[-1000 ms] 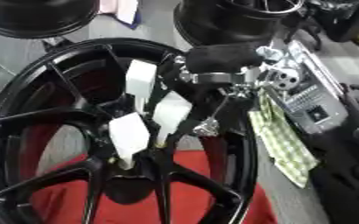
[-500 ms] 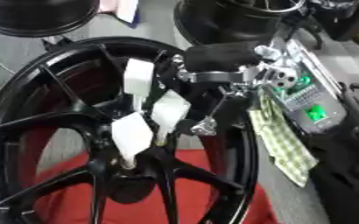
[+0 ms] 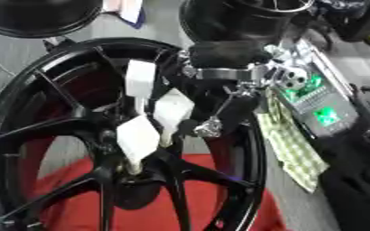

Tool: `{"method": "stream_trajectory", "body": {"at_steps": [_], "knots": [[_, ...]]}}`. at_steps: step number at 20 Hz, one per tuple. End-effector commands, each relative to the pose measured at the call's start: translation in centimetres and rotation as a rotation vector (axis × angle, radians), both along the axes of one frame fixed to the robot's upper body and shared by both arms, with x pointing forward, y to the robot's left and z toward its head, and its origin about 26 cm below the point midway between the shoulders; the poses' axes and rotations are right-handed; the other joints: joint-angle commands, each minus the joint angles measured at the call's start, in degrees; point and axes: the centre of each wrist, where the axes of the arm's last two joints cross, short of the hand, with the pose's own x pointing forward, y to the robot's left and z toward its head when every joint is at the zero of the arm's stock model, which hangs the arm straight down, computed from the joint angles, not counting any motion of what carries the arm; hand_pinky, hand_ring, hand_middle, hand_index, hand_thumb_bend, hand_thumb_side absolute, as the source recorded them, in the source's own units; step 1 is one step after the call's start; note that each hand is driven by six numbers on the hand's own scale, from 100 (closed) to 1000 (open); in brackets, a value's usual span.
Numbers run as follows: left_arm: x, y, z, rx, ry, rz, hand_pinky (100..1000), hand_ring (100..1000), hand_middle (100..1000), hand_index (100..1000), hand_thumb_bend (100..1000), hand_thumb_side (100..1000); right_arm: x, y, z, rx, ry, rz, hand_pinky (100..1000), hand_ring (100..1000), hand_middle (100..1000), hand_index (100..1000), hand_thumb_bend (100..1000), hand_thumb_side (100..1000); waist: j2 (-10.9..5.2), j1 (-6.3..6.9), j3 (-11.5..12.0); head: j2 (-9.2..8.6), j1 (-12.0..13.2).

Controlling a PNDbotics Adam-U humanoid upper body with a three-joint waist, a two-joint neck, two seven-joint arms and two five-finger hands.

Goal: Pull the pin out of the wheel hub.

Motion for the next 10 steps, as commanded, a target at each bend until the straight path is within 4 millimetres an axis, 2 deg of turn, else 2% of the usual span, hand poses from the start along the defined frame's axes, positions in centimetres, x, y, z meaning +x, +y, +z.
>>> {"method": "stream_trajectory", "body": {"at_steps": [1,4,5,10], "knots": [[-0.3,0.0,0.7,0.021,-0.024,-0.002,750,525,565,664,100,802,-0.7,-0.6,1.6,0.017,-0.042,-0.007,659,547,304,477,180,100,-1.36,0.43,0.0,0.25,-0.2],[-0.3,0.0,0.7,0.021,-0.025,-0.002,750,525,565,664,100,802,-0.8,-0.6,1.7,0.018,-0.039,-0.007,659,547,304,477,180,100,-1.37,0.43,0.0,0.25,-0.2],[-0.3,0.0,0.7,0.021,-0.024,0.000,751,525,565,665,100,801,-1.0,-0.7,2.2,0.030,-0.051,-0.010,639,523,277,454,194,100,-1.66,0.33,-0.1,0.43,-0.2],[-0.3,0.1,0.7,0.021,-0.024,0.003,752,526,565,665,100,800,-2.1,-2.0,4.2,0.103,-0.068,-0.017,635,519,271,450,199,100,-2.38,-0.03,-0.2,0.57,-0.5]]}}
